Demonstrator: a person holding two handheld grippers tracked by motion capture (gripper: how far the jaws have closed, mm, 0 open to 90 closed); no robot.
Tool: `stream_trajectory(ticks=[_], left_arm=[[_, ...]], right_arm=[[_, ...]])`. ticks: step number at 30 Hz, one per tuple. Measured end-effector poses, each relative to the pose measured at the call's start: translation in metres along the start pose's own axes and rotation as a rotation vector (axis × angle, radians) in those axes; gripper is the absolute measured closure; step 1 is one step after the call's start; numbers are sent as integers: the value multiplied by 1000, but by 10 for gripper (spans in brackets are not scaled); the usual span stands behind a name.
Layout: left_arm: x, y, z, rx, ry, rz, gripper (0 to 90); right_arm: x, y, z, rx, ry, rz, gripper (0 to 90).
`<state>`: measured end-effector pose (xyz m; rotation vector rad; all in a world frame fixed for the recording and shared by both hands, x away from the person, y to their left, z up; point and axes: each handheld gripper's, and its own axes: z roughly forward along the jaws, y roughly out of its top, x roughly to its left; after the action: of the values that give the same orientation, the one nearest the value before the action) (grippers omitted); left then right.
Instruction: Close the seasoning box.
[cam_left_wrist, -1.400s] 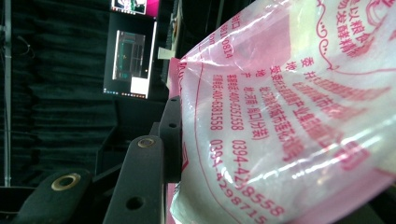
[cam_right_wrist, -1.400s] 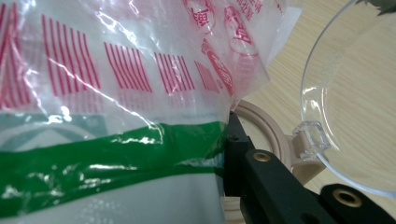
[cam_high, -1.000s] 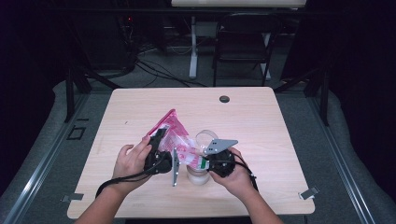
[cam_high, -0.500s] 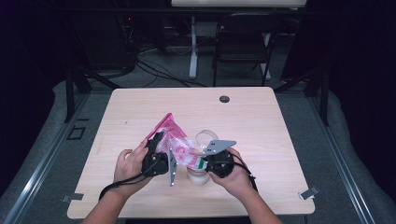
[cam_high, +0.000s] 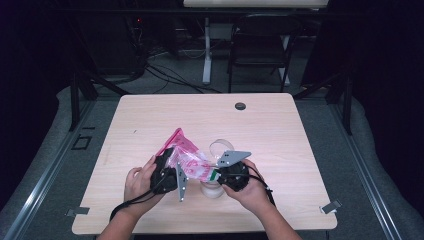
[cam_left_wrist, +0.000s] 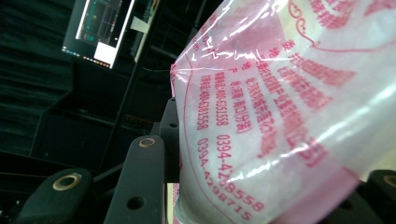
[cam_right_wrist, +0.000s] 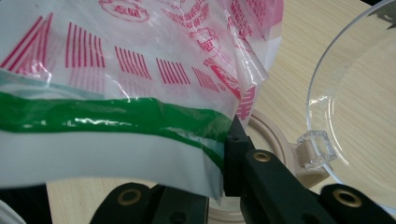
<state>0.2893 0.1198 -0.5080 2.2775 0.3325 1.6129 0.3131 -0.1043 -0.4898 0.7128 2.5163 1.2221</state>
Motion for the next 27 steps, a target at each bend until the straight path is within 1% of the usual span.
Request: stream_trajectory(ticks=[3,4,6,7,8,9,10,11,12,15,16,19,23,25,27], left_arm=[[-1,-3,0,-1,-11,-19,657],[-3,-4,1,-7,-15,-36,657],[-4,-6,1,-8,-25,-57,656],[-5,-7,0,-6,-32,-67,656],[-7,-8,1,-15,-40,-91,655],[-8,-10,0,-10,-46,-96,655],[-10,-11,1,-10,-59,-114,654],[-10,-11,1,-10,-59,-114,655],[-12,-12,1,-14,-72,-132,655],[-13,-12,1,-15,-78,-136,656],[-14,-12,2,-20,-85,-153,657],[-14,-14,2,-14,-108,-168,656],[-14,-18,4,-17,-138,-211,658],[-15,-20,5,-14,-165,-236,658],[-15,-21,7,-12,-178,-246,659]], right_arm=[[1,0,1,-2,-1,3,900],[1,0,1,2,-1,-2,900],[2,0,1,3,1,-6,900],[2,0,1,2,0,-6,900],[2,0,2,2,2,-7,900],[3,0,2,4,0,-10,900],[3,0,2,3,-1,-9,900],[3,0,2,3,-2,-9,900],[3,0,2,4,-4,-9,900],[3,1,2,6,-9,-12,900],[3,1,2,4,-9,-10,900],[4,1,1,2,-8,-12,900],[6,1,2,2,-7,-15,900],[6,1,3,1,-9,-16,900],[7,2,3,1,-9,-16,900]])
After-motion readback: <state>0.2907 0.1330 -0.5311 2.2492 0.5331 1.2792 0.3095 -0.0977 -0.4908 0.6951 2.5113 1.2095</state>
